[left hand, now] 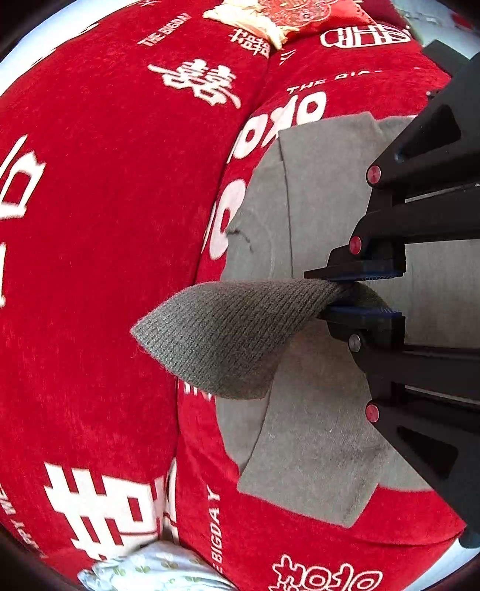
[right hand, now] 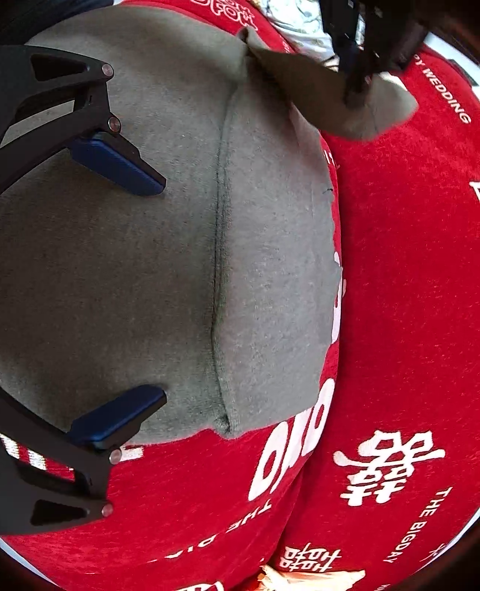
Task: Fold small clothes
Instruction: 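Grasp the sleeve cuff with the left tool and lay it across the body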
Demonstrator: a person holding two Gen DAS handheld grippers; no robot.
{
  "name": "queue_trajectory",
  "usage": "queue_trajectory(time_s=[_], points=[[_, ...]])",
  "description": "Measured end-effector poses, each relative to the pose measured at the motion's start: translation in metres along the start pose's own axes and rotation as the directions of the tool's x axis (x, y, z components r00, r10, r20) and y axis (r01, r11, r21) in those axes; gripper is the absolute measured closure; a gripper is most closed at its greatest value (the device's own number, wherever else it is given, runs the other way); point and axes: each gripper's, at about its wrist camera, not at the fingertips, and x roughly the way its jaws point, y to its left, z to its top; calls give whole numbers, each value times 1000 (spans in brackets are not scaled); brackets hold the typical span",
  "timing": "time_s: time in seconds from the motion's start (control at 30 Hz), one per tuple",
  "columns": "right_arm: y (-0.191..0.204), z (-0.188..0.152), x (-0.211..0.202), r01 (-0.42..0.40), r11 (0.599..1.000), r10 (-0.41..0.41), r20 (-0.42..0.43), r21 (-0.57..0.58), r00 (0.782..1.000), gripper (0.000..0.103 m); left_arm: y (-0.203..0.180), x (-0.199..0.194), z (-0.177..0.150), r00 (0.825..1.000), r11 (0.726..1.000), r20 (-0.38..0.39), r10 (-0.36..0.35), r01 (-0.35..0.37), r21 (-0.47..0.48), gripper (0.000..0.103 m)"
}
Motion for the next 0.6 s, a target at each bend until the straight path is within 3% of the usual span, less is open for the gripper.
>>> queue_trajectory(time_s=[0.3,0.6], points=[[0,-1,-4,-19,1000,19,12,-13,1000,0,-65,9,-6,998,994,-17,-57,58,87,91],[-1,-11,-13,-44,998,45,30,-39,999,0,-105,34,-15,989,980,-96,-110,124,153,91]])
